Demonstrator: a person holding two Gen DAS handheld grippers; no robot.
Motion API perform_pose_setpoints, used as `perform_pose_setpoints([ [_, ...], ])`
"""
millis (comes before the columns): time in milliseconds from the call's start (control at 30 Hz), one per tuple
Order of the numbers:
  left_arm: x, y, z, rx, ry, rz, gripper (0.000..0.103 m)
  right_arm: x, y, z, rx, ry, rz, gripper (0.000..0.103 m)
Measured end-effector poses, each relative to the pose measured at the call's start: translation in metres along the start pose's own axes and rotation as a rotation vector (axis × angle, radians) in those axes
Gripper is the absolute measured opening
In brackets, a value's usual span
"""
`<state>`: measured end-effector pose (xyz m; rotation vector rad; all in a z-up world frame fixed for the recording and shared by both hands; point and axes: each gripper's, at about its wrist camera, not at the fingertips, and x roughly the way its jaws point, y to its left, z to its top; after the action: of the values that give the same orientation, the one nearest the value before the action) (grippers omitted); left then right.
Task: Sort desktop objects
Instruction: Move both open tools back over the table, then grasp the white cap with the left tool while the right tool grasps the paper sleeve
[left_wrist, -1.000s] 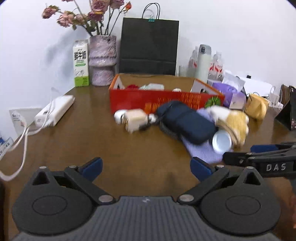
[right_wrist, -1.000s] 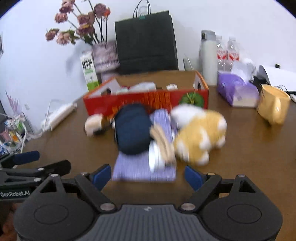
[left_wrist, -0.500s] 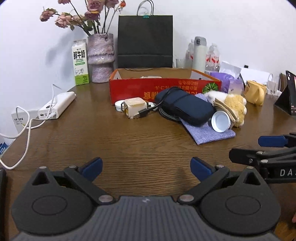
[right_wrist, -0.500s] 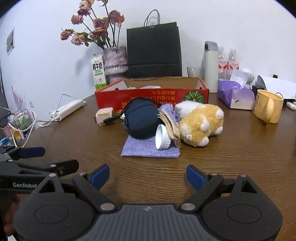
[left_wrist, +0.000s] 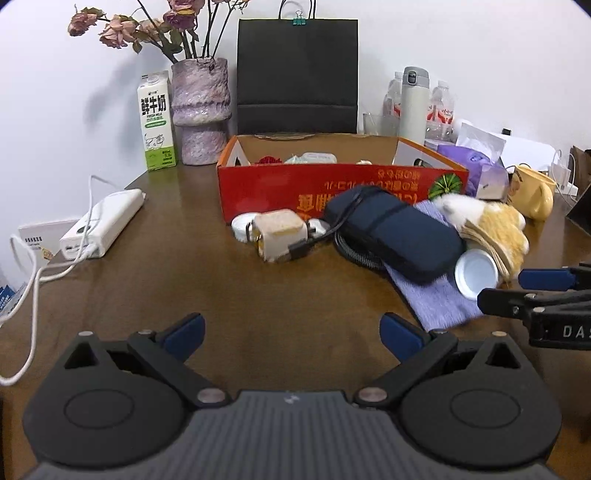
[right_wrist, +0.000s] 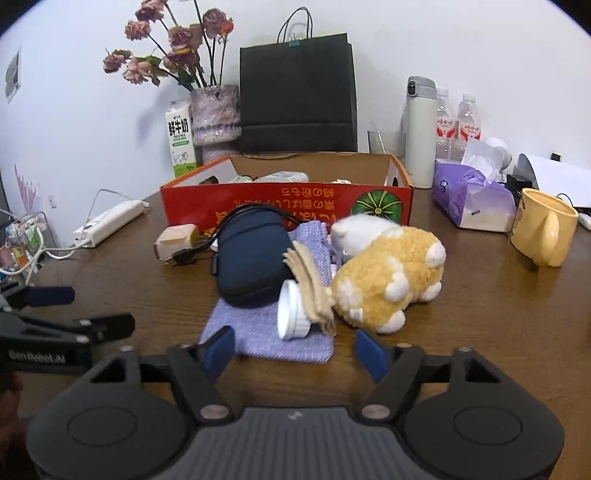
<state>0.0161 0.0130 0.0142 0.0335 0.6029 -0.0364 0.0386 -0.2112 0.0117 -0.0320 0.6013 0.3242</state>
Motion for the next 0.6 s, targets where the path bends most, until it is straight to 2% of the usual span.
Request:
perform_pose_setpoints([
  [233, 0.036, 0.0, 0.024, -0.01, 0.039, -0.039, 0.1, 0.016, -0.003, 0.013, -0.013, -0.009, -0.008, 0.065],
  [300, 0.047, 0.002, 0.032, -0.015, 0.041, -0.032, 0.099, 0.02, -0.002, 0.014, -0.023, -0.006, -0.017, 0.058],
  [367, 0.054, 0.007, 0.041, -0.035, 0.044, -0.024, 0.087, 0.021, -0.001, 0.014, -0.03, 0.002, -0.012, 0.049],
  [467, 0.05, 0.007, 0.049, -0.043, 0.033, -0.094, 0.086, 0.016, -0.002, 0.013, -0.028, -0.003, 0.0, 0.047],
  [567, 0.041, -0.006, 0.043, -0.007, 0.023, -0.197, 0.086, 0.015, -0.006, 0.012, -0.005, 0.007, 0.034, 0.036],
  [600, 0.04, -0.012, 0.039, 0.011, 0.024, -0.216, 0.086, 0.017, -0.008, 0.012, 0.013, 0.01, 0.046, 0.028],
])
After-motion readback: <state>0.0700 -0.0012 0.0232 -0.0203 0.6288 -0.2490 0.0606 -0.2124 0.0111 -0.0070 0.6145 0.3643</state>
